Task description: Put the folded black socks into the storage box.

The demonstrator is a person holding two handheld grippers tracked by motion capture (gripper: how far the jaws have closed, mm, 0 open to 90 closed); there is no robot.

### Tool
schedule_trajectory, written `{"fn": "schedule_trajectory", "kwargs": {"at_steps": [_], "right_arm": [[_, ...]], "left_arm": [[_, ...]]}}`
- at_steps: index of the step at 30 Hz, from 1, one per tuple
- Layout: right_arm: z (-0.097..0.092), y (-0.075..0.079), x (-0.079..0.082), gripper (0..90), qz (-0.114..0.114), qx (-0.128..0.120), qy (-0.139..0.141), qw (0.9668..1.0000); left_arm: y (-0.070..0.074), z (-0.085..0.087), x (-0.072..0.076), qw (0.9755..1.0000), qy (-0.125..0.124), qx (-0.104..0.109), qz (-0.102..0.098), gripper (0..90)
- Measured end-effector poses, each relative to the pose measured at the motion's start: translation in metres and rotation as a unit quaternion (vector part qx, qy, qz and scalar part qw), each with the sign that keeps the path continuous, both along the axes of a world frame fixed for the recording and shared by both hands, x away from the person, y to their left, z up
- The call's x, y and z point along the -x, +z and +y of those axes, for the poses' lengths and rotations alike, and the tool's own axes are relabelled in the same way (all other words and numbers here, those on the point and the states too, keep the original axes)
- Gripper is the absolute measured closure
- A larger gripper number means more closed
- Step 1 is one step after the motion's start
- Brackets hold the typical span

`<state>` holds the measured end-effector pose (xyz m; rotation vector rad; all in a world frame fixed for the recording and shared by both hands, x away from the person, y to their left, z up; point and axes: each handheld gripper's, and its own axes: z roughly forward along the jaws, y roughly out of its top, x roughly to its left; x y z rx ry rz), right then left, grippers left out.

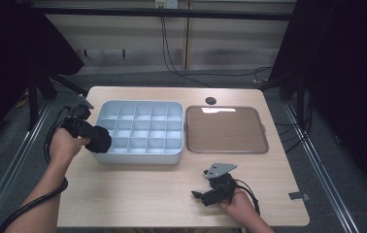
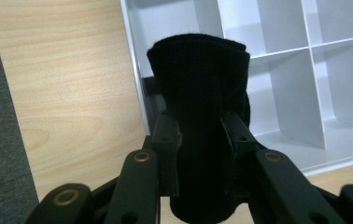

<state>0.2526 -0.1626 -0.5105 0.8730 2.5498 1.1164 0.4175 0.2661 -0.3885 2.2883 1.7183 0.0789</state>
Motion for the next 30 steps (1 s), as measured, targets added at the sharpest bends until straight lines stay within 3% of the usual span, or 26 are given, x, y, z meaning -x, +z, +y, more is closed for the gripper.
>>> {"fn": "schedule_trajectory", "kwargs": {"at_steps": [10, 23, 30], "right_arm": [[0.0, 0.0, 0.0, 14.1, 0.0, 0.0, 0.0, 1.0], [0.0, 0.0, 0.0, 14.0, -0.001, 0.001, 0.002, 1.0], [0.0, 0.0, 0.0, 14.1, -0.001, 0.001, 0.002, 1.0]], "left_arm": [[-0.005, -0.008, -0.002, 0.9995, -0.004, -0.031, 0.003, 71.6], [-0.015, -0.014, -0.003, 0.9985, -0.011, -0.052, 0.011, 71.7], [-0.022, -0.016, -0.003, 0.9988, -0.006, -0.048, 0.012, 71.4]]}}
